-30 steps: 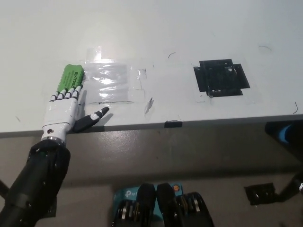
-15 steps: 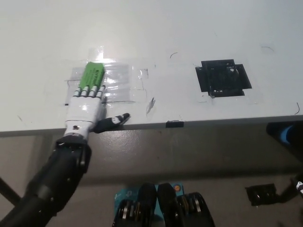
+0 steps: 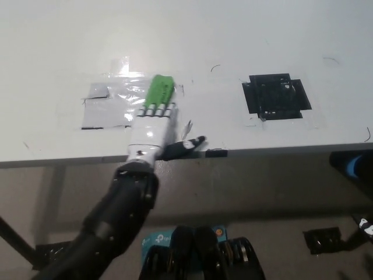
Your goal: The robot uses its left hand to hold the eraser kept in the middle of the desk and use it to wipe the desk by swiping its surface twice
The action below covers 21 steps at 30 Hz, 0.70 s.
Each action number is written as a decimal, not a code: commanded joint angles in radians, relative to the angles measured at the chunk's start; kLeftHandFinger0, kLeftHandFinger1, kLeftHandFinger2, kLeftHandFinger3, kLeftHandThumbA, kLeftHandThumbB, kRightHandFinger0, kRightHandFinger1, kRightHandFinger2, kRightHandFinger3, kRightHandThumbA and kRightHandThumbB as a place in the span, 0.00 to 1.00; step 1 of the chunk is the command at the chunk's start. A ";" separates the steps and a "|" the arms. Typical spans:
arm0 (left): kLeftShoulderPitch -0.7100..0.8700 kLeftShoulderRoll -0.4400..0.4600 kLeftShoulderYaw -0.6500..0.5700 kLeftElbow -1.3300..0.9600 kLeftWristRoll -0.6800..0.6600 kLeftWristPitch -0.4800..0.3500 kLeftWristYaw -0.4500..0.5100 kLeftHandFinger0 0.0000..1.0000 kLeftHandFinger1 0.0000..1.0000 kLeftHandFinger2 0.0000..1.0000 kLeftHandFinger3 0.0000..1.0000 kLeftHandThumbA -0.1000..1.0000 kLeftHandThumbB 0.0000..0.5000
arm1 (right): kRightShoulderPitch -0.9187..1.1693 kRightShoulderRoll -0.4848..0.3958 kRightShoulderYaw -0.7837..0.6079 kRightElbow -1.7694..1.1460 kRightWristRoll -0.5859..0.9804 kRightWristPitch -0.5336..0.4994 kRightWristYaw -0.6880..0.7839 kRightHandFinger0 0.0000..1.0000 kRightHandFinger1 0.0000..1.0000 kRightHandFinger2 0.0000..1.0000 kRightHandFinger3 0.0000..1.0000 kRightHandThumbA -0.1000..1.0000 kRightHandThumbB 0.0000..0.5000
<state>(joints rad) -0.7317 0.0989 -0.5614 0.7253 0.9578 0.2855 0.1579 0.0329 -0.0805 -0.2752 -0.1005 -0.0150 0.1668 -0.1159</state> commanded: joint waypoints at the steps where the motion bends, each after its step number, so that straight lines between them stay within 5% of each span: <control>1: 0.082 -0.138 -0.026 0.124 -0.168 -0.091 -0.284 1.00 1.00 1.00 1.00 1.00 1.00 | -0.051 -0.006 0.021 -0.036 -0.065 -0.012 -0.044 0.83 0.87 0.83 0.84 1.00 0.41; 6: 0.077 -0.182 -0.037 0.132 -0.159 -0.108 -0.283 1.00 1.00 1.00 1.00 1.00 0.93 | -0.067 0.013 0.032 -0.026 -0.080 0.000 -0.059 0.88 0.90 0.87 0.88 1.00 0.37; 15: 0.017 -0.264 -0.063 0.266 -0.105 -0.118 -0.280 1.00 1.00 1.00 1.00 1.00 0.99 | -0.093 0.056 0.016 -0.006 -0.099 -0.014 -0.119 0.94 0.91 0.86 0.85 1.00 0.26; 19: -0.004 -0.289 -0.094 0.321 -0.078 -0.131 -0.280 1.00 1.00 1.00 1.00 1.00 0.94 | -0.105 0.081 -0.009 0.008 -0.092 -0.045 -0.161 0.95 0.92 0.87 0.88 1.00 0.33; 21: -0.024 -0.307 -0.122 0.361 -0.052 -0.132 -0.273 1.00 1.00 1.00 1.00 1.00 0.97 | -0.112 0.083 -0.021 0.018 -0.100 -0.058 -0.187 0.95 0.92 0.88 0.89 1.00 0.25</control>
<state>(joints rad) -0.8229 -0.1414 -0.6078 0.8854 0.9575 0.2335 0.1578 -0.0255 -0.0208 -0.2615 -0.0833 -0.0708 0.1709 -0.1854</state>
